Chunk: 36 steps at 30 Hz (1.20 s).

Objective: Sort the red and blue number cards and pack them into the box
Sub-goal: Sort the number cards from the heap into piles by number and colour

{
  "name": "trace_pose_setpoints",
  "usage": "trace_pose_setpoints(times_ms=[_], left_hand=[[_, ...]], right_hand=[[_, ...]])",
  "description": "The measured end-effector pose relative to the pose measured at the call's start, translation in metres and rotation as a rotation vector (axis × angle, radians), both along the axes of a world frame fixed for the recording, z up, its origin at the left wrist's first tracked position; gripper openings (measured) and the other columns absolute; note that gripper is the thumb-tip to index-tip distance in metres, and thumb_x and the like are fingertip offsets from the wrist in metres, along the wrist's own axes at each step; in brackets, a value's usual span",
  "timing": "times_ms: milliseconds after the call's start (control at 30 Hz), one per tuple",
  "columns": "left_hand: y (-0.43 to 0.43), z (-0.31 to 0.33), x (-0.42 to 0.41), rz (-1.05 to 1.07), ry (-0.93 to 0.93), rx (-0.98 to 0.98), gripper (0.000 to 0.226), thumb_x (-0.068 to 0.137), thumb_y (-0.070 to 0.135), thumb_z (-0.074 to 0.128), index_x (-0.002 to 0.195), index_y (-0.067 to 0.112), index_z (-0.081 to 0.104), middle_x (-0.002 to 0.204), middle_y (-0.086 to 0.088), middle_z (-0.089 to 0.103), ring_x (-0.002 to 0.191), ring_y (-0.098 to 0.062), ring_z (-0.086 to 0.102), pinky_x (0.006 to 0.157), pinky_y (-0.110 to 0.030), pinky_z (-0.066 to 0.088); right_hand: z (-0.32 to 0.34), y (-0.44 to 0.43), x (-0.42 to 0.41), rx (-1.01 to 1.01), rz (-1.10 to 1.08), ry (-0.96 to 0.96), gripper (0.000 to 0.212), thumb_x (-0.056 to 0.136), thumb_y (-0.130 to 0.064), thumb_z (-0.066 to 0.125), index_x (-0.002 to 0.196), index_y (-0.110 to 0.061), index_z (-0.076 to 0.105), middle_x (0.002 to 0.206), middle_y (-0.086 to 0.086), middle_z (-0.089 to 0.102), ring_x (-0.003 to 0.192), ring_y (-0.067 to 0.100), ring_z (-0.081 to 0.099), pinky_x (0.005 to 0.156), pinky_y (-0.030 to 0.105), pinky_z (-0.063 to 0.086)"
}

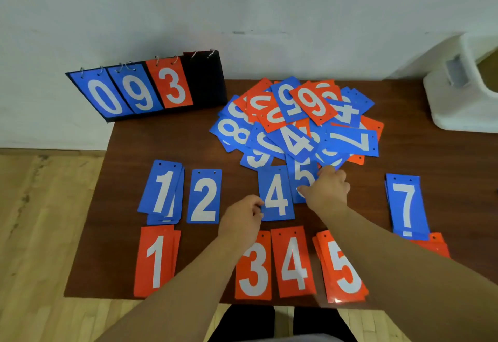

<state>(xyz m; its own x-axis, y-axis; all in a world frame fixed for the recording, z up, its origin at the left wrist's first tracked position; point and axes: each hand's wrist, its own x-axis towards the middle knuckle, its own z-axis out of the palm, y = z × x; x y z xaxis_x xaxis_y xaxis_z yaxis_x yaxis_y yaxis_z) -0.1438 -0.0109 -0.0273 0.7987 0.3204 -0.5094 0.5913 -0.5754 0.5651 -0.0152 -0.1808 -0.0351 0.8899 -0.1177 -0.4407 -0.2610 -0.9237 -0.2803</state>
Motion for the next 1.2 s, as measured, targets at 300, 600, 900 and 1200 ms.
trace_pose_setpoints(times_ms=[300,600,900,1200], left_hand=[[-0.003,0.005,0.020,-0.149,-0.072,0.237,0.027,0.095,0.044,0.066,0.119,0.035,0.060,0.114,0.011,0.055,0.108,-0.009,0.052,0.091,-0.030,0.054],[-0.019,0.009,0.045,-0.230,-0.019,0.308,0.051,0.095,0.046,0.064,0.142,0.032,0.049,0.137,0.003,0.049,0.124,-0.017,0.049,0.099,-0.036,0.052],[-0.041,0.003,0.035,-0.442,0.025,0.422,0.056,0.101,0.047,0.050,0.153,0.034,0.036,0.165,0.008,0.027,0.144,-0.020,0.032,0.112,-0.042,0.037],[-0.029,0.011,0.078,-0.349,-0.101,0.407,0.058,0.098,0.054,0.056,0.149,0.029,0.041,0.150,0.006,0.043,0.138,-0.020,0.039,0.110,-0.040,0.038]], right_hand=[[0.005,-0.041,0.011,0.277,0.031,0.068,0.025,0.090,-0.020,0.076,0.105,-0.020,0.056,0.107,0.006,0.064,0.080,0.016,0.060,0.056,0.025,0.049],[0.021,-0.104,0.012,0.454,-0.005,0.105,0.021,0.090,-0.025,0.076,0.099,-0.033,0.058,0.112,-0.006,0.060,0.106,0.014,0.059,0.057,0.019,0.055],[0.008,-0.093,-0.014,0.342,0.258,0.152,0.030,0.089,-0.025,0.077,0.113,-0.028,0.059,0.127,-0.002,0.054,0.116,0.019,0.061,0.075,0.021,0.059],[0.027,-0.096,0.036,0.206,0.210,0.016,0.042,0.088,-0.046,0.074,0.122,-0.026,0.059,0.127,-0.002,0.054,0.106,0.013,0.056,0.072,0.025,0.055]])
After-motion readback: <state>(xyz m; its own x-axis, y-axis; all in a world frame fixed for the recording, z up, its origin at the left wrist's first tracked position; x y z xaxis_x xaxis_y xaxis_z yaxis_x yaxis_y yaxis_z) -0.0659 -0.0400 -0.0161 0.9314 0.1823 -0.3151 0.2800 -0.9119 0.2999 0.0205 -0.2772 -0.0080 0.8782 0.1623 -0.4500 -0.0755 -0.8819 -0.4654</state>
